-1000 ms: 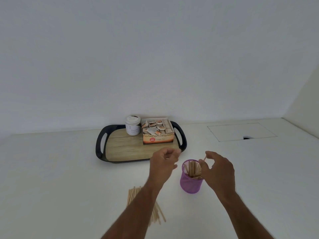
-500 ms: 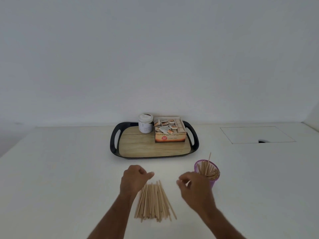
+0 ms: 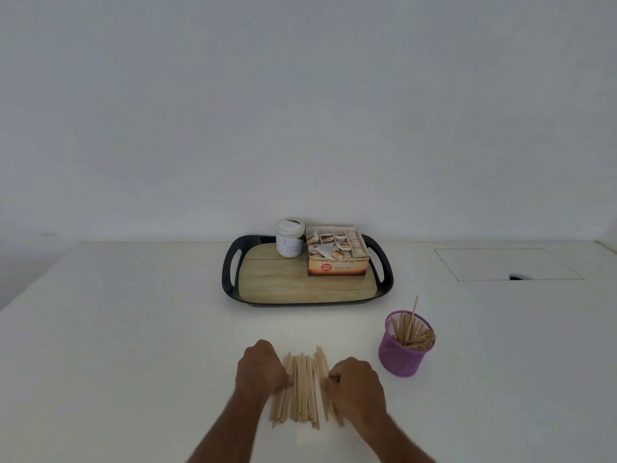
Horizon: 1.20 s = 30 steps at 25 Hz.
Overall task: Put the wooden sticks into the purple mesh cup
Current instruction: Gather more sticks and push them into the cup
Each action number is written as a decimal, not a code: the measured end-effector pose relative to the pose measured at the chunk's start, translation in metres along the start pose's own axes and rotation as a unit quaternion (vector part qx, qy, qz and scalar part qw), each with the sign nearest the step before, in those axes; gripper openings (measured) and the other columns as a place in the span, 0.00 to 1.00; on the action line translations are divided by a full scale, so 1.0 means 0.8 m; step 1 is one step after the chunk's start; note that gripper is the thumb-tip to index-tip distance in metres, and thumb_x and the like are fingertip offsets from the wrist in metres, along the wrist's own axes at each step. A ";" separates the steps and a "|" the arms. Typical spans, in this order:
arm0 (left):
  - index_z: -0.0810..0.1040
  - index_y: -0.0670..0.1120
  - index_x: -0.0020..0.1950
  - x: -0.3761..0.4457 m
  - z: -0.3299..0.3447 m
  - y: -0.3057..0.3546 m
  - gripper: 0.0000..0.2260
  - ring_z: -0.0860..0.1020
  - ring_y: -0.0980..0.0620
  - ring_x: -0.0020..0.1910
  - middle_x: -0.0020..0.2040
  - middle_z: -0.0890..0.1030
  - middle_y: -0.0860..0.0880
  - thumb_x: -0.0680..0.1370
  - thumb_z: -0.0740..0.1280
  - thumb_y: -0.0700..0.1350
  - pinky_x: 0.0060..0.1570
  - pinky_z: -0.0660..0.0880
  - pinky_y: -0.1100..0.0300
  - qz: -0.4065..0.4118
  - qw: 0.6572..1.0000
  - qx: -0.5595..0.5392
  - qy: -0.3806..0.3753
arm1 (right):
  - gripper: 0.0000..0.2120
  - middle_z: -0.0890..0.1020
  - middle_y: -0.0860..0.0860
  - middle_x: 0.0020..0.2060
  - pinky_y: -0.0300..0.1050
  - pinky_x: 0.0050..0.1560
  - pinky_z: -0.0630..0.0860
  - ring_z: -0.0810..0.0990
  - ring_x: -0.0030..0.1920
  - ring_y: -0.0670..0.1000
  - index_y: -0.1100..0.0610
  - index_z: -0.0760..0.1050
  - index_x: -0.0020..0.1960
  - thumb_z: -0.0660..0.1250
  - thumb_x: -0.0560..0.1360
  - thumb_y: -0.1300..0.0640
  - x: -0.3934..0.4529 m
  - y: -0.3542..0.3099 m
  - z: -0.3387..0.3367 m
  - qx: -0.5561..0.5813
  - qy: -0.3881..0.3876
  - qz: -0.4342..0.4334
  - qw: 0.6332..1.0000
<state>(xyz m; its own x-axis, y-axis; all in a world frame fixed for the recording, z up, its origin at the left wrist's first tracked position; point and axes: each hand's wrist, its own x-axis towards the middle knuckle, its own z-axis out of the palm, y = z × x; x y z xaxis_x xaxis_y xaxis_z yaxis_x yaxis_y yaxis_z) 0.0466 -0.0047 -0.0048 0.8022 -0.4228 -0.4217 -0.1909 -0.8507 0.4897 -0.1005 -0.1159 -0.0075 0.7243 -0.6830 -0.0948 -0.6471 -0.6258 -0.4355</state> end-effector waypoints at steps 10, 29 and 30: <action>0.83 0.41 0.41 -0.005 -0.005 -0.006 0.10 0.85 0.49 0.37 0.36 0.85 0.47 0.65 0.80 0.43 0.42 0.83 0.56 -0.027 0.997 -0.075 0.000 | 0.09 0.82 0.47 0.35 0.39 0.39 0.79 0.81 0.36 0.46 0.54 0.81 0.44 0.63 0.71 0.53 0.009 -0.004 0.001 -0.003 -0.002 0.036 0.999; 0.81 0.42 0.37 -0.011 -0.016 -0.004 0.06 0.85 0.45 0.39 0.38 0.85 0.45 0.69 0.76 0.35 0.43 0.84 0.47 -0.006 0.968 -0.247 0.036 | 0.17 0.69 0.46 0.15 0.31 0.26 0.68 0.71 0.18 0.43 0.53 0.67 0.26 0.65 0.72 0.61 0.016 -0.005 -0.014 0.046 -0.056 0.069 0.995; 0.81 0.42 0.38 -0.012 -0.018 0.000 0.06 0.85 0.45 0.38 0.39 0.85 0.44 0.68 0.77 0.35 0.42 0.84 0.47 -0.006 0.964 -0.262 0.038 | 0.18 0.68 0.45 0.13 0.31 0.25 0.67 0.70 0.16 0.42 0.52 0.66 0.25 0.64 0.72 0.61 0.016 -0.003 -0.015 0.049 -0.050 0.059 0.996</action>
<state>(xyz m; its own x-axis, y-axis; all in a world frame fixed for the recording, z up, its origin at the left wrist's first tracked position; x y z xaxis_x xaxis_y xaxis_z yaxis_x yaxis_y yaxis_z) 0.0473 0.0037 0.0106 0.8452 -0.3735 -0.3824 0.1140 -0.5729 0.8116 -0.0925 -0.1275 0.0030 0.6673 -0.7059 -0.2376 -0.7067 -0.4994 -0.5011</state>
